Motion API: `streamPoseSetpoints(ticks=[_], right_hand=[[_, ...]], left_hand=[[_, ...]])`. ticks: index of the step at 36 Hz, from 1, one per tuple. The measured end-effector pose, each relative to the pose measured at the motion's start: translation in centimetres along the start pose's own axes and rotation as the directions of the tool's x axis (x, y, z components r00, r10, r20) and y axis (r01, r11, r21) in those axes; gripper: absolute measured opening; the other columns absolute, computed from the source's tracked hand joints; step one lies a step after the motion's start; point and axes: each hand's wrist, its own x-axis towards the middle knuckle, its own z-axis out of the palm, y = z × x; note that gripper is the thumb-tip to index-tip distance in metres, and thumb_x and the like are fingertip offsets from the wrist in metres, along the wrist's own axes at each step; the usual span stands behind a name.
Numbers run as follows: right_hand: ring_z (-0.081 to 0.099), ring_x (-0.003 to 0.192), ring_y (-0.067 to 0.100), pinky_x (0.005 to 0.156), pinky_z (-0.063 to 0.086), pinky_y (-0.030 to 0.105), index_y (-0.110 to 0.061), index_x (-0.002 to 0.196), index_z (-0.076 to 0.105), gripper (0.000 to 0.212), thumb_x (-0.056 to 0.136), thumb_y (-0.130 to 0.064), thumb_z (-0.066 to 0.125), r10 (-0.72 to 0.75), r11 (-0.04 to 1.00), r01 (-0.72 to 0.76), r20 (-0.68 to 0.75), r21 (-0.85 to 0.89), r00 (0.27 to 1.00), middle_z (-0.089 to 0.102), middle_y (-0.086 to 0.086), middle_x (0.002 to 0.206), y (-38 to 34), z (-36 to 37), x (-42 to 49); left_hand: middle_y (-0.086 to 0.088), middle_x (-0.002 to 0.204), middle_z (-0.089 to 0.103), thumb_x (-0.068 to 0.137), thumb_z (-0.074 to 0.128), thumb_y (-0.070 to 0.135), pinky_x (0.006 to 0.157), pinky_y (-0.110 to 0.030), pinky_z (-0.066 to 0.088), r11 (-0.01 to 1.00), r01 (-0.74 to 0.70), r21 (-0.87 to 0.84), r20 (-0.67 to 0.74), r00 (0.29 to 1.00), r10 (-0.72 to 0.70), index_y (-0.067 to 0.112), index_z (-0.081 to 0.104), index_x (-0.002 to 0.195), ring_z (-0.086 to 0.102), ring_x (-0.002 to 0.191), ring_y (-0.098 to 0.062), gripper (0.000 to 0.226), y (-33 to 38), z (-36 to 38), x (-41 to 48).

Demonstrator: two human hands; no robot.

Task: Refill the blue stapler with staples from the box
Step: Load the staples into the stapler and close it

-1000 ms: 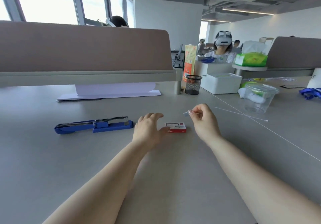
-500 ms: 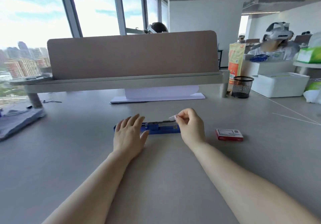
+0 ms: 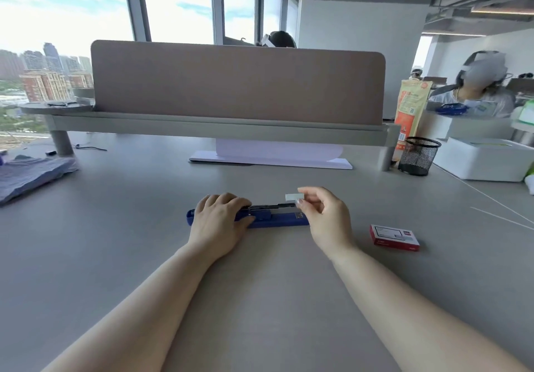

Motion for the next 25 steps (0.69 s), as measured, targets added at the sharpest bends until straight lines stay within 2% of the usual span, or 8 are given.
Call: streamPoseSetpoints(ticks=[3,9,11,14,15,19,22,25], right_hand=[[0.061,0.080,0.003,0.069,0.045,0.004,-0.014,0.101,0.066,0.018,0.084,-0.007,0.062,-0.006,1.000,0.006,0.000,-0.003,1.000,0.063,-0.011,0.082,0.03,-0.01,0.06],[0.059,0.078,-0.001,0.065,0.041,0.000,-0.015,0.098,0.066,0.013,0.086,-0.015,0.062,-0.005,1.000,0.004,-0.022,-0.022,1.000,0.062,-0.018,0.080,0.03,-0.21,0.09],[0.060,0.081,0.001,0.067,0.042,0.002,-0.016,0.097,0.067,0.013,0.086,-0.018,0.062,0.011,1.000,-0.011,-0.006,-0.010,1.000,0.064,-0.015,0.084,0.06,-0.28,0.10],[0.058,0.090,0.009,0.075,0.043,0.011,-0.019,0.097,0.068,0.013,0.085,-0.020,0.064,0.027,0.999,-0.026,0.053,-0.025,0.998,0.066,-0.005,0.095,0.01,-0.30,0.03],[0.057,0.091,0.006,0.076,0.042,0.011,-0.019,0.097,0.068,0.013,0.084,-0.020,0.064,0.022,0.999,-0.020,0.069,-0.035,0.997,0.064,-0.007,0.094,-0.07,-0.32,-0.04],[0.049,0.091,-0.013,0.076,0.034,-0.003,-0.017,0.096,0.069,0.014,0.083,-0.017,0.066,-0.022,0.997,0.033,0.134,-0.076,0.991,0.056,-0.020,0.090,-0.30,-0.41,-0.32],[0.052,0.090,-0.006,0.076,0.033,-0.004,-0.016,0.094,0.070,0.014,0.080,-0.014,0.068,-0.052,0.992,0.068,0.148,-0.103,0.988,0.057,-0.017,0.089,-0.25,-0.40,-0.34],[0.052,0.089,0.000,0.076,0.032,-0.004,-0.017,0.093,0.071,0.014,0.079,-0.015,0.069,-0.073,0.987,0.093,0.154,-0.128,0.985,0.061,-0.006,0.093,-0.24,-0.32,-0.33]], left_hand=[[0.008,0.119,0.059,0.087,0.053,0.045,0.104,-0.034,0.027,0.999,0.014,-0.035,-0.004,1.000,-0.014,0.035,0.058,0.114,0.047,0.114,-0.020,0.029,-0.16,-0.04,0.00],[0.011,0.112,0.060,0.084,0.059,0.041,0.100,-0.033,0.027,0.996,0.003,-0.091,-0.036,0.999,-0.006,0.037,0.061,0.107,0.048,0.109,-0.018,0.023,-0.59,-0.02,0.11],[0.013,0.108,0.060,0.082,0.063,0.040,0.097,-0.032,0.028,0.993,-0.016,-0.118,-0.057,0.998,0.009,0.038,0.061,0.104,0.048,0.106,-0.017,0.022,-0.76,-0.08,0.18],[0.013,0.107,0.060,0.080,0.066,0.039,0.096,-0.031,0.027,0.990,-0.024,-0.136,-0.066,0.998,0.016,0.038,0.062,0.103,0.049,0.106,-0.017,0.024,-0.85,-0.09,0.26],[0.013,0.107,0.060,0.079,0.067,0.038,0.096,-0.031,0.027,0.990,-0.028,-0.141,-0.069,0.997,0.018,0.037,0.063,0.103,0.049,0.105,-0.017,0.024,-0.86,-0.09,0.26],[0.014,0.106,0.060,0.078,0.068,0.037,0.093,-0.027,0.025,0.986,-0.031,-0.165,-0.075,0.997,0.019,0.036,0.064,0.102,0.048,0.106,-0.016,0.024,-0.83,-0.21,0.12],[0.013,0.105,0.060,0.078,0.069,0.036,0.092,-0.027,0.024,0.985,-0.035,-0.168,-0.085,0.996,0.021,0.036,0.064,0.101,0.049,0.104,-0.016,0.024,-0.70,-0.29,0.09],[0.013,0.104,0.060,0.078,0.069,0.036,0.092,-0.028,0.025,0.985,-0.039,-0.166,-0.085,0.996,0.025,0.036,0.063,0.101,0.049,0.104,-0.017,0.024,-0.64,-0.33,0.12]])
